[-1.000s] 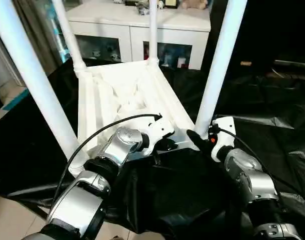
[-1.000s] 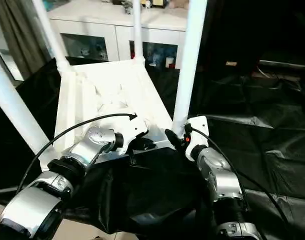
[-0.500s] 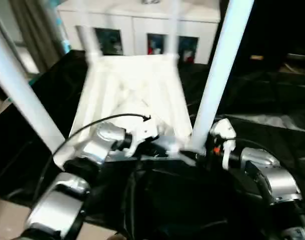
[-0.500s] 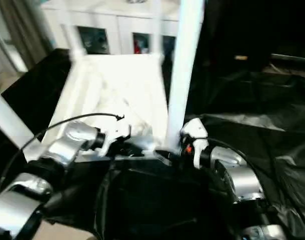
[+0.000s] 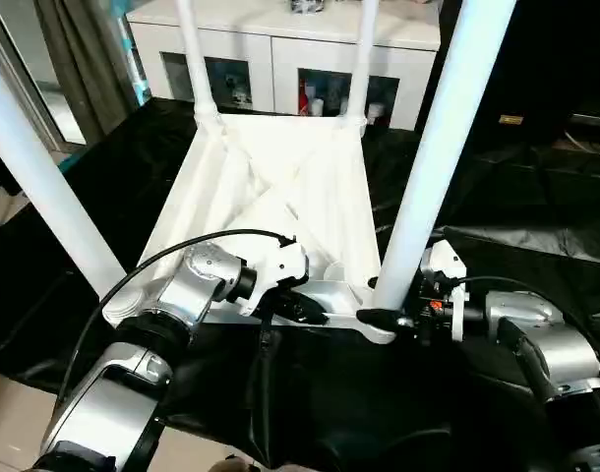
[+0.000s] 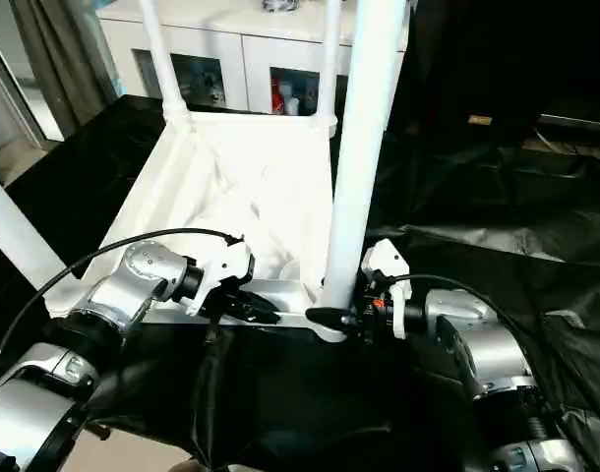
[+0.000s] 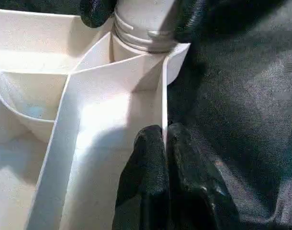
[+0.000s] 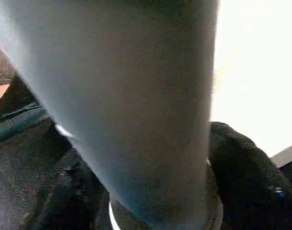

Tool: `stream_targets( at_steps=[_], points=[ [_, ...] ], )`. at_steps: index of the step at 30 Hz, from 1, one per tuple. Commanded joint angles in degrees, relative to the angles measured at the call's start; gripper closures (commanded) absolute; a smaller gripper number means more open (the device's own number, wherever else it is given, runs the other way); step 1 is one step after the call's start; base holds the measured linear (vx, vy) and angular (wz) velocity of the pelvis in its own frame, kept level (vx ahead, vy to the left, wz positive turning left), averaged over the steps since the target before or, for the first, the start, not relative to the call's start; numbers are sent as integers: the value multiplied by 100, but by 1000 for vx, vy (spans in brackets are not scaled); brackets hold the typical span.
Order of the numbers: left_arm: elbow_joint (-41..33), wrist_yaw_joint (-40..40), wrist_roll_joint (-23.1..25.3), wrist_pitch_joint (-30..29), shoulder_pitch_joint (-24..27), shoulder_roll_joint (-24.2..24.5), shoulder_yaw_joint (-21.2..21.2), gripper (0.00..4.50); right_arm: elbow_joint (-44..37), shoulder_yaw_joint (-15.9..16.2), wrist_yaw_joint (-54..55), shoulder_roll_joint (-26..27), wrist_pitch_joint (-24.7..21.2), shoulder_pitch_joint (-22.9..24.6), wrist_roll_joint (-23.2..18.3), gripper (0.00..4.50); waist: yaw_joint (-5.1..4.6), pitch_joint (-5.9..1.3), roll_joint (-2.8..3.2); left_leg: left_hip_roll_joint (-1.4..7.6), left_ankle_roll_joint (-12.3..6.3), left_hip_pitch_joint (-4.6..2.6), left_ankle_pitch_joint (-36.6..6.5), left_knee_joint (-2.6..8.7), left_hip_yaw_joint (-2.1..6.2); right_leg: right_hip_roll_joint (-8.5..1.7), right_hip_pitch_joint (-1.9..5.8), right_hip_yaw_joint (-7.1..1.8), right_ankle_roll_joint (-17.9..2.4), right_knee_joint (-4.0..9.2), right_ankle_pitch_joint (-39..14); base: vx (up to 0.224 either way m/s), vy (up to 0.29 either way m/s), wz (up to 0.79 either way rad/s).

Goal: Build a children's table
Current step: Rotate leg to tighten

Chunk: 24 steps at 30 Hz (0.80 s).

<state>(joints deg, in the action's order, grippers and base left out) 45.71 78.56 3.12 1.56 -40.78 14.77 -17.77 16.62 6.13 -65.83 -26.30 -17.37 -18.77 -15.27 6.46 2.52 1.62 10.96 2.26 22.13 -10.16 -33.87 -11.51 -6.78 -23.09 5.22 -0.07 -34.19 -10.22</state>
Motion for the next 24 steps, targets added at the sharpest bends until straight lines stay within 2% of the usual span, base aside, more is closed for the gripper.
stream_targets(
  at_steps=[1,6,11,12,14,15,16,17,18,19,20,21,23,24],
  points=[
    [-150,92,-60,-11,29,3,-39,450,-48,38,-126,-16,-71,-24,-90,174,-3,-395,-115,256,-483,-106,-815,363,85,-257,290,-254,-1453,296,-536,0,0,0],
    [-89,-97,-27,11,6,-50,-18,450,-90,55,22,93,-85,119,-103,190,-3,-379,-85,260,-425,-112,-991,378,93,-263,286,-251,-1404,335,-864,0,0,0],
    [392,-1257,97,-43,-269,-419,200,450,337,-83,1327,632,181,163,323,194,-53,-339,-97,247,-156,-149,-1433,423,101,-267,238,-258,-1257,424,-1465,0,0,0],
    [512,-1550,110,-84,-344,-526,258,450,504,-138,1754,783,192,135,444,197,-79,-327,-95,234,-15,-155,-1627,452,129,-285,247,-251,-1097,475,-1947,0,0,0],
    [570,-1730,132,-114,-389,-589,276,450,584,-173,1997,875,180,119,496,197,-105,-328,-105,234,27,-153,-1719,465,145,-285,258,-246,-1008,496,-2078,0,0,0],
    [620,-1894,153,-139,-432,-656,289,450,647,-205,2238,970,171,109,545,197,-142,-318,-49,236,62,-163,-1840,482,146,-265,240,-248,-973,524,-2081,0,0,0],
    [735,-2351,208,-219,-535,-861,314,450,736,-298,2773,1249,98,106,586,198,-174,-309,-53,226,94,-157,-1935,488,158,-261,246,-246,-959,523,-2118,0,0,0],
    [735,-2351,208,-219,-535,-861,314,450,736,-298,2773,1249,98,106,586,198,-189,-299,-46,224,111,-174,-2036,489,148,-255,217,-248,-952,541,-2205,0,0,0],
    [798,-2683,236,-321,-602,-1070,319,450,794,-385,3282,1531,-22,80,614,198,-205,-279,-45,202,132,-209,-2257,494,167,-273,210,-230,-819,601,-2674,0,0,0],
    [818,-2834,248,-352,-623,-1160,323,450,822,-388,3479,1639,-51,56,664,198,-212,-270,-27,203,154,-228,-2331,495,170,-273,190,-231,-775,625,-2803,0,0,0],
    [823,-2873,251,-358,-627,-1182,324,450,830,-386,3528,1664,-57,49,681,198,-221,-257,-34,204,175,-249,-2430,499,177,-273,172,-223,-730,651,-2950,0,0,0],
    [911,-3107,255,-405,-686,-1384,354,450,960,-242,3971,1834,122,-45,1039,198,-257,-226,-20,188,216,-288,-2720,504,204,-269,162,-180,-557,720,-3382,0,0,0],
    [949,-3179,248,-385,-710,-1472,365,450,1038,-183,4118,1912,277,-96,1164,198,-286,-264,-23,188,214,-293,-2719,519,233,-284,197,-153,-477,736,-3369,0,0,0],
    [955,-3162,228,-369,-714,-1509,361,450,1057,-216,4062,1975,348,-114,1058,198,-297,-284,-28,187,159,-272,-2606,535,226,-277,212,-162,-492,736,-3170,0,0,0]
  ],
)
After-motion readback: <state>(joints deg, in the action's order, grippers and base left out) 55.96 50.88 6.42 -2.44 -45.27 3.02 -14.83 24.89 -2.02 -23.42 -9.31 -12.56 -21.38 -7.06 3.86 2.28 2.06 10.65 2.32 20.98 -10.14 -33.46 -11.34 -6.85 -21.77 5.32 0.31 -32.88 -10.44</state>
